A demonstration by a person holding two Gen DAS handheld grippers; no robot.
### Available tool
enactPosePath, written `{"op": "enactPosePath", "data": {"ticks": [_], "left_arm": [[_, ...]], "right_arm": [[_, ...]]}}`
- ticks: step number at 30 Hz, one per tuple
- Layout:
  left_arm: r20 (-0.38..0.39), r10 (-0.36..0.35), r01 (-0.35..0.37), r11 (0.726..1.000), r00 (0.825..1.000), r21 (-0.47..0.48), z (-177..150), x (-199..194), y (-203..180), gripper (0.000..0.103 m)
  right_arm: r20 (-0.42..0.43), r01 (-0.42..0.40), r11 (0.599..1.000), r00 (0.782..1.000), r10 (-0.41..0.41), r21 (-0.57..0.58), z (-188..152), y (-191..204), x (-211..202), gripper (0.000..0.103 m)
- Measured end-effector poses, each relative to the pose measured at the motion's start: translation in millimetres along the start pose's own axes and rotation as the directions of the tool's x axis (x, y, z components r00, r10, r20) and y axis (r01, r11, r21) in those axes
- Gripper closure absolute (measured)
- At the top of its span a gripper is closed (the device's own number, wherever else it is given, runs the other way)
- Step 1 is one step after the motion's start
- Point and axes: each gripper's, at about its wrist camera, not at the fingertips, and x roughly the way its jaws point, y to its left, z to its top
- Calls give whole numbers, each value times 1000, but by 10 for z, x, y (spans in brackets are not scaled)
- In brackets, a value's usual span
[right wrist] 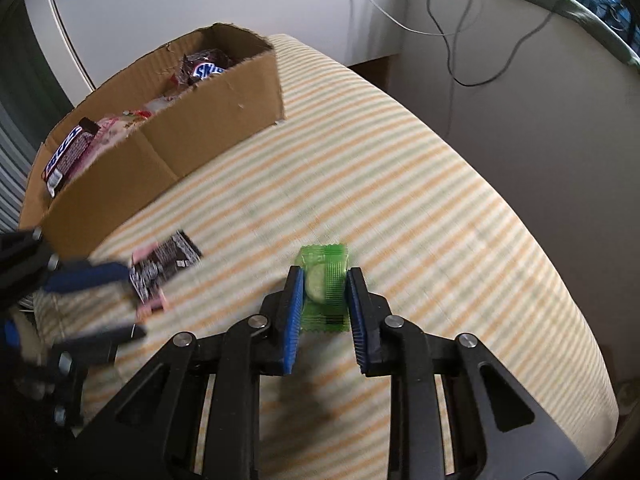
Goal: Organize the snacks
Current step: 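Grasp the green packet with the right tool while the left tool grasps the black candy packet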
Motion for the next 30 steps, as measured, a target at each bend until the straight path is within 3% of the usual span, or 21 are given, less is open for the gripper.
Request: {"op": "enactPosePath", "data": {"ticks": [5,8,13,20,23,27,30], "left_arm": [[-45,16,-17,999,999,-34,-3,179,84,75],[-65,-85,77,989,994,-123,0,207,257,75],[-70,-67,63,996,995,-65,-70,184,189,75],[-59,-16,12,997,998,-70,-18,183,139,74],[-73,-43,38,997,996,-69,19,257,114,73],[-83,-133,129,990,988,-57,124,319,40,73],[-70,-139,134,989,988,-65,153,306,18,73]], "right_arm": [[11,5,1000,1000,-5,10,-110,-61,-68,80],[23,1,1000,1000,-2,20,-146,-93,-75,80],[42,-16,999,999,14,35,-201,-117,-122,80],[45,-12,999,999,10,38,-189,-117,-117,80],[48,-11,999,999,9,43,-178,-101,-106,80],[50,-15,999,999,13,47,-183,-107,-119,80],[50,-15,999,999,13,51,-188,-119,-129,80]]}}
